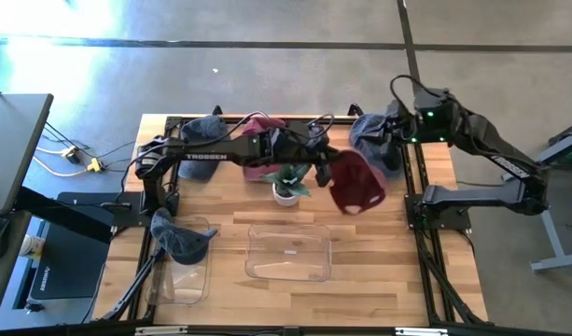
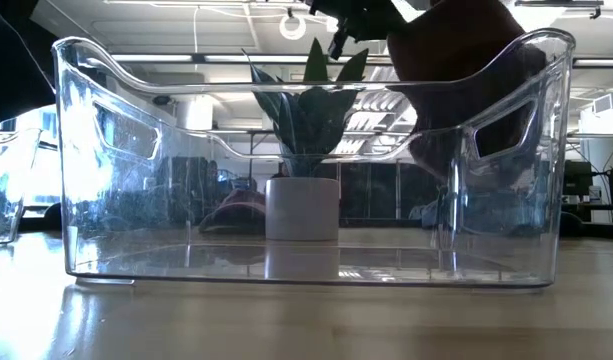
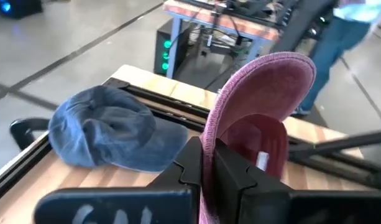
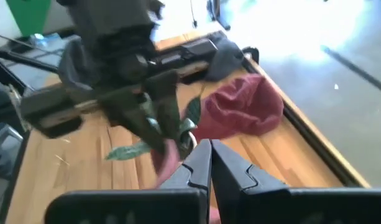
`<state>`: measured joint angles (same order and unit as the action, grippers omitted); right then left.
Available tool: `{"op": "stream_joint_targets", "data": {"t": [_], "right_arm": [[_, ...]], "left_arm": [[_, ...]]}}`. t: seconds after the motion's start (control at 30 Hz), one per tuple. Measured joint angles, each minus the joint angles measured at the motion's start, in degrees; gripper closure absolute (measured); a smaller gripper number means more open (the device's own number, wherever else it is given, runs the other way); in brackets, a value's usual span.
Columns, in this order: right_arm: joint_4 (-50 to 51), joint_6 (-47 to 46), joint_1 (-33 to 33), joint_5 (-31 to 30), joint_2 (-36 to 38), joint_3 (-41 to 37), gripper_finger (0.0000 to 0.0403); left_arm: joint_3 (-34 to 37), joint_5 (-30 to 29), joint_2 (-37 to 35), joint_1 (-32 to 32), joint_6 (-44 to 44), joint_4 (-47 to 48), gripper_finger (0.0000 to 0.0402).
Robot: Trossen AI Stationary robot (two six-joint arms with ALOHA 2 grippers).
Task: Pick & Place hat
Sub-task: Put the right red cap into the right transparent bin
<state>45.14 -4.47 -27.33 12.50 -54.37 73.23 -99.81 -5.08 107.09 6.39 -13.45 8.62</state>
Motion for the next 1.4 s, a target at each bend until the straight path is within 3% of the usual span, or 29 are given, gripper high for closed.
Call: {"op": "stream_joint_targets", "data": {"t": [0.17, 0.4, 0.63, 0.77, 0.87, 1.0, 1.13, 1.27, 1.4], "right_arm": [[0.1, 0.4, 0.0, -2.5, 4.2, 0.0, 0.0372], [1.7, -2.6, 0.0, -2.3, 8.9, 0.0, 0.0285], [8.4, 2.3, 0.0, -1.6, 9.0, 0.0, 0.0189], [6.2, 7.9, 1.6, -2.7, 7.6, 0.0, 0.0157], [3.5, 10.9, 4.0, -3.6, 6.0, 0.0, 0.0152], [0.5, 10.6, 8.7, -13.0, 3.3, 0.0, 0.0157], [-4.3, 6.6, 12.2, -13.5, 1.8, 0.0, 0.0171], [-5.2, 1.6, 15.9, -14.6, 0.2, 0.0, 0.0198], [-6.9, -3.1, 20.3, -17.3, -0.4, 0.0, 0.0251]], "left_arm": [[-11.5, -1.6, 0.0, 0.0, -3.5, 12.5, 0.0395], [-30.1, -6.5, 1.5, 3.2, -11.4, 36.2, 0.0399], [-33.8, -8.7, 1.5, 5.4, -16.2, 46.1, 0.0400], [-33.9, -9.7, 1.4, 5.2, -18.2, 46.5, 0.0400], [-33.9, -9.3, 1.4, 4.7, -20.8, 46.5, 0.0400], [-33.8, -9.5, 1.4, 3.2, -22.7, 45.1, 0.0401], [-33.7, -9.7, 1.4, 0.9, -23.3, 43.7, 0.0401], [-33.7, -9.3, 1.4, -1.7, -23.3, 43.4, 0.0401], [-33.7, -8.6, 1.4, -4.1, -23.2, 43.3, 0.0401]]}}
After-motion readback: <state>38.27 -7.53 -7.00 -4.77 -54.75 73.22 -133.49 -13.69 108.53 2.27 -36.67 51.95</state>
